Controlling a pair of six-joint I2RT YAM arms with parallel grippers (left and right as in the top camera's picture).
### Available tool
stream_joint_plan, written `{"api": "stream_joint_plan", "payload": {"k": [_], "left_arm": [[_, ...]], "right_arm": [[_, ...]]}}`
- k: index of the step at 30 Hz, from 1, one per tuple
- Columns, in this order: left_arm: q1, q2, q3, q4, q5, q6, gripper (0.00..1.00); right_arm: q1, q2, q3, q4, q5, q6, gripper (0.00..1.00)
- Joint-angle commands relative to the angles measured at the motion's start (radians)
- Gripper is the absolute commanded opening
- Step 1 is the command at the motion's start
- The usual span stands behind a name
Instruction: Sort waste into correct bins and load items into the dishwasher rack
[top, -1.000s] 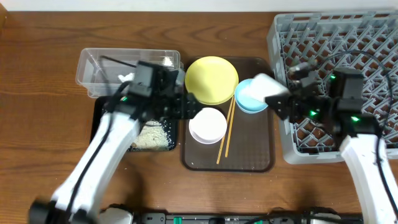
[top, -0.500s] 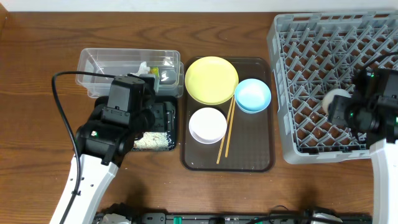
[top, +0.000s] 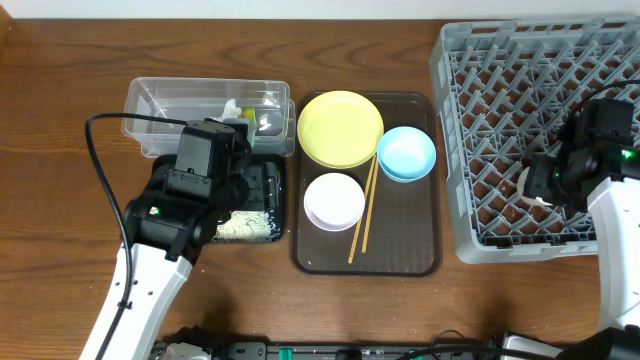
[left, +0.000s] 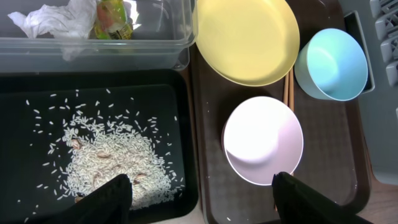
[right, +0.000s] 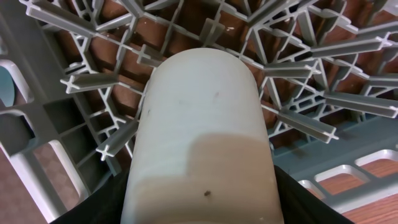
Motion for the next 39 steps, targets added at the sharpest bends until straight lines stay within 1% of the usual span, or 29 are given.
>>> {"api": "stream_joint_plan", "payload": {"k": [1,8,12,16,24,27,28,29,31,33,34,36,38,39], "left_arm": [[0.003,0.003,0.012,-0.002,-0.017,-0.011,0.75],[0.003,0.003,0.012,-0.002,-0.017,-0.011,0.75],[0.003,0.003,0.012,-0.002,-0.017,-0.011,0.75],[0.003,0.003,0.012,-0.002,-0.017,-0.011,0.75],[0.003,0.003,0.012,-0.002,-0.017,-0.011,0.75],[0.003,0.003,0.012,-0.002,-0.016,-0.011,0.75],[0.003,0.004,0.012,-0.002,-0.016,-0.011,0.75],[0.003,0.004,0.012,-0.002,-0.017,-0.011,0.75],[0.003,0.004,0.012,-0.002,-0.016,-0.011,0.75],[0.003,0.004,0.012,-0.002,-0.017,-0.011,0.75],[0.003,0.003,0.012,-0.002,-0.017,-0.011,0.75],[0.003,0.004,0.012,-0.003,-0.017,-0.011,0.76],[0.003,0.004,0.012,-0.008,-0.017,-0.011,0.79],[0.003,0.003,0.012,-0.018,-0.017,-0.011,0.79]], "right_arm": [[-0.012,-0.022,0.044,0.0,0.014,0.016,0.29],[-0.041,-0.025,0.072,-0.019,0.003,0.02,0.29],[-0.092,-0.025,0.072,-0.016,0.023,0.055,0.29],[-0.123,-0.013,0.069,-0.034,-0.037,0.056,0.28],[-0.12,0.08,0.03,-0.041,-0.076,0.053,0.28],[-0.121,0.121,0.03,-0.034,-0.076,0.053,0.3],[-0.121,0.13,0.031,-0.032,-0.076,0.053,0.32],[-0.121,0.135,0.03,-0.029,-0.077,0.053,0.37],[-0.121,0.139,0.031,-0.018,-0.087,0.053,0.52],[-0.121,0.137,0.031,-0.012,-0.105,0.053,0.79],[-0.121,0.136,0.032,-0.012,-0.108,0.053,0.87],[-0.121,0.131,0.035,-0.016,-0.107,0.053,0.88],[-0.121,0.116,0.044,-0.021,-0.106,0.053,0.86],[-0.121,0.108,0.055,-0.021,-0.106,0.053,0.86]]}}
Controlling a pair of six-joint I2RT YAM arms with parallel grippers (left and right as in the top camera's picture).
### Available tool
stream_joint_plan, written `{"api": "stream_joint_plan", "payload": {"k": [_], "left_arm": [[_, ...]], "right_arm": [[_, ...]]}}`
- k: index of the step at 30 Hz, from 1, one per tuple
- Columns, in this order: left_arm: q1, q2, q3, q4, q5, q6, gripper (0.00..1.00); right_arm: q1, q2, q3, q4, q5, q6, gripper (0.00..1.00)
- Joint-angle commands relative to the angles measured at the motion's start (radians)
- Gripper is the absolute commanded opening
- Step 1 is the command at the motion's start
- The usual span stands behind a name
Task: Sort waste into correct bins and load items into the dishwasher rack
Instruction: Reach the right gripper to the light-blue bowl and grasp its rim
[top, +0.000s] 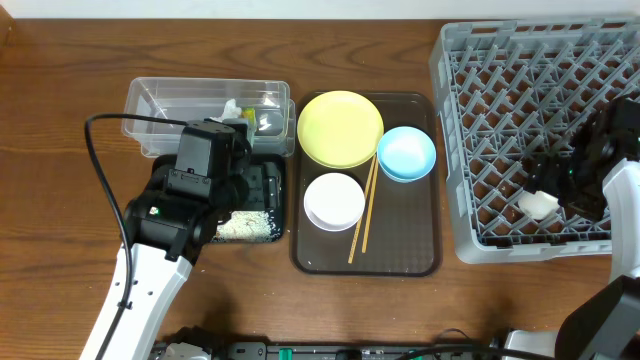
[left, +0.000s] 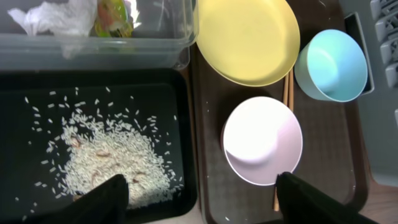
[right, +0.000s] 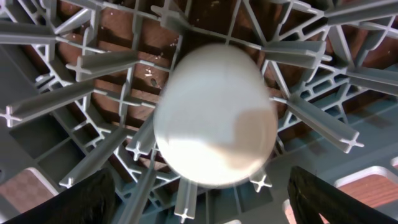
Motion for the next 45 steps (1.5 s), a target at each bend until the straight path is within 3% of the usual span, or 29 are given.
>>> {"api": "stream_joint_plan", "payload": {"k": [1,4,8,15,21,26,45], "left_arm": [[0.003,0.004,0.012,-0.022,-0.02,0.0,0.79],[0.003,0.004,0.012,-0.078,-0.097,-0.016,0.79],[0.003,0.003,0.012,-0.16,-0.27,-0.15,0.79],[0.006,0.003,0.012,-0.23,-0.439,-0.364,0.79],[0.01,0.003,0.012,-0.227,-0.439,-0.367,0.79],[0.01,0.003,0.012,-0.228,-0.439,-0.367,0.8],[0.01,0.003,0.012,-0.229,-0.435,-0.367,0.8]], "right_arm": [[-0.003,-0.044,0.039,-0.002,-0.011,0.008,0.85],[0.012,-0.098,0.092,0.0,-0.047,-0.019,0.83],[0.075,-0.173,0.143,0.043,-0.196,-0.091,0.81],[0.321,-0.2,0.143,0.124,-0.252,-0.09,0.78],[0.551,-0.09,0.14,0.18,-0.091,-0.08,0.77],[0.645,0.045,0.14,0.221,0.083,0.011,0.77],[0.671,0.397,0.14,0.336,0.148,0.099,0.72]]}}
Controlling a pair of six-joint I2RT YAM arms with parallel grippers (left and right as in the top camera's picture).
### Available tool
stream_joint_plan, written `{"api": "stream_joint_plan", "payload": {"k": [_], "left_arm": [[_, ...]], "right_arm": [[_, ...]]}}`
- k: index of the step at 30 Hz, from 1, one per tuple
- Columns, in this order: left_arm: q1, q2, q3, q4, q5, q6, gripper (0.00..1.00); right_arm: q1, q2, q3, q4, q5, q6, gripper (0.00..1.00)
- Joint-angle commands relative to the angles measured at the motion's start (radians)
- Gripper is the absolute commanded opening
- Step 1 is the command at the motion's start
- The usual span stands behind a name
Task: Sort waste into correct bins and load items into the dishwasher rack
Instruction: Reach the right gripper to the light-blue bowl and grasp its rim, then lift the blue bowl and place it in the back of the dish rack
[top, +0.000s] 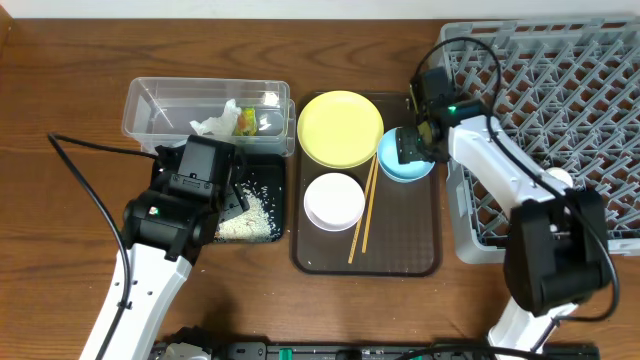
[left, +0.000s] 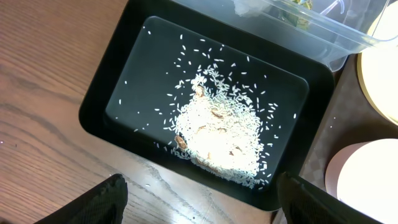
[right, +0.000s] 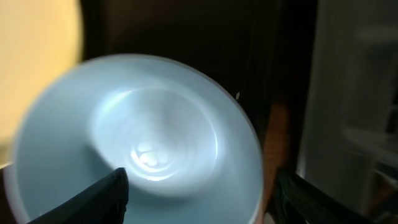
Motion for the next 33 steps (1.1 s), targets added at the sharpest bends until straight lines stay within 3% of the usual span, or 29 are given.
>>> {"api": "stream_joint_plan", "payload": {"k": [1,6,11,15,26,33], "left_arm": [[0.006,0.003,0.013,-0.004,-0.019,-0.016,0.8],[0.006,0.003,0.011,-0.003,-0.019,-0.016,0.8],[0.006,0.003,0.011,-0.003,-0.019,-0.017,0.8],[0.006,0.003,0.011,-0.003,-0.019,-0.016,0.8],[0.006,0.003,0.011,-0.003,-0.019,-0.017,0.8],[0.006,0.003,0.011,0.001,-0.019,-0.017,0.8]], "right_arm": [[0.011,0.046,-0.002,-0.004,0.029,0.024,0.71],[0.017,0.064,-0.002,-0.04,0.029,0.057,0.49],[0.004,0.025,-0.002,-0.055,0.03,0.069,0.33],[-0.013,-0.023,-0.002,-0.063,0.033,0.068,0.02],[-0.06,-0.188,-0.001,-0.077,0.055,0.027,0.01],[-0.071,-0.349,-0.001,0.053,0.354,-0.053,0.01]]}}
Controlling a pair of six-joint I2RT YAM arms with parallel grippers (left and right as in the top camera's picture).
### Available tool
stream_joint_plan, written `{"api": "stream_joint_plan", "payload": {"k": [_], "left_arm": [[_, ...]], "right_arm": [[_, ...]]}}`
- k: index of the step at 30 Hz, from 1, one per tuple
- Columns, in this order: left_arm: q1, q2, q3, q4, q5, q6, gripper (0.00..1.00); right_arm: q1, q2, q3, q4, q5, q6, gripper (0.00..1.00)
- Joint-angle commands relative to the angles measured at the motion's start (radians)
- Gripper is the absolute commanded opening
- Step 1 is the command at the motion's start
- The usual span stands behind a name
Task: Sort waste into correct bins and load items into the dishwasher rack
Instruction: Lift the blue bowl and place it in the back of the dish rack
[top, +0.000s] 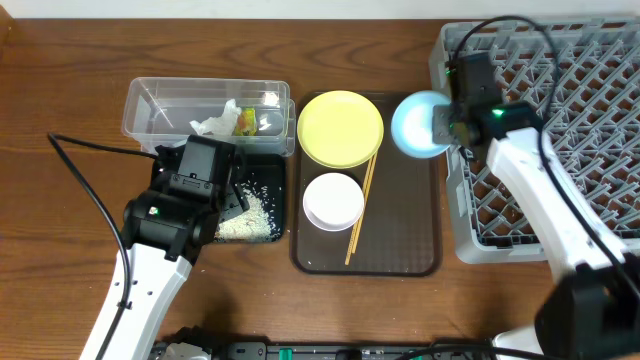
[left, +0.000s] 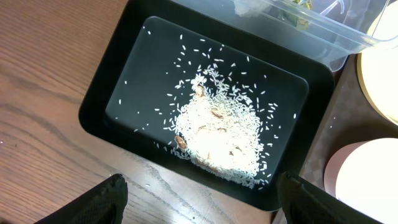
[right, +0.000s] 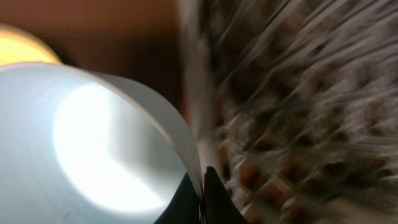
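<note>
My right gripper (right: 200, 186) is shut on the rim of the light blue bowl (top: 418, 124). It holds the bowl tilted in the air by the left edge of the grey dishwasher rack (top: 560, 130). The yellow plate (top: 340, 128), white bowl (top: 333, 200) and chopsticks (top: 360, 205) lie on the brown tray (top: 400, 245). My left gripper (left: 200, 186) hangs open over the black tray (left: 109, 93), which holds a pile of rice (left: 217, 134).
A clear plastic bin (top: 170, 105) with crumpled paper and a wrapper stands behind the black tray. The rack's upright pegs fill the right side of the table. Bare wood lies along the front edge and far left.
My right gripper was open over the blue bowl on the brown tray. Now it is shut on the bowl's rim, and the bowl is up off the tray beside the rack. The left arm has not moved.
My right gripper first held a white cup in the rack's near right corner, then stood open with the cup left in the rack. Later it was over the blue bowl, and now it holds the bowl. My left gripper shifted from the tray's edge to over the rice.
</note>
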Motion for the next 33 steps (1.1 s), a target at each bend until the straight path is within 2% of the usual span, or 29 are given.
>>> {"api": "stream_joint_plan", "payload": {"k": [1,7,10,16,19,23,33], "left_arm": [[0.006,0.003,0.011,0.001,-0.019,-0.017,0.8],[0.006,0.003,0.011,0.011,-0.019,-0.016,0.8],[0.006,0.003,0.011,0.012,-0.019,-0.017,0.8],[0.006,0.003,0.011,0.012,-0.019,-0.017,0.8],[0.006,0.003,0.011,0.013,-0.019,-0.017,0.8],[0.006,0.003,0.011,0.012,-0.019,-0.017,0.8],[0.006,0.003,0.011,0.011,-0.019,-0.017,0.8]], "right_arm": [[-0.012,-0.079,0.004,0.064,0.221,-0.08,0.01],[-0.022,-0.081,0.003,0.314,0.505,-0.177,0.01],[-0.042,-0.05,0.003,0.507,0.602,-0.314,0.01],[-0.104,0.049,0.003,0.848,0.614,-0.633,0.01],[-0.133,0.114,0.003,0.967,0.614,-0.729,0.01],[-0.15,0.206,0.003,1.076,0.615,-0.773,0.01],[-0.147,0.356,0.003,1.121,0.589,-0.75,0.01]]}}
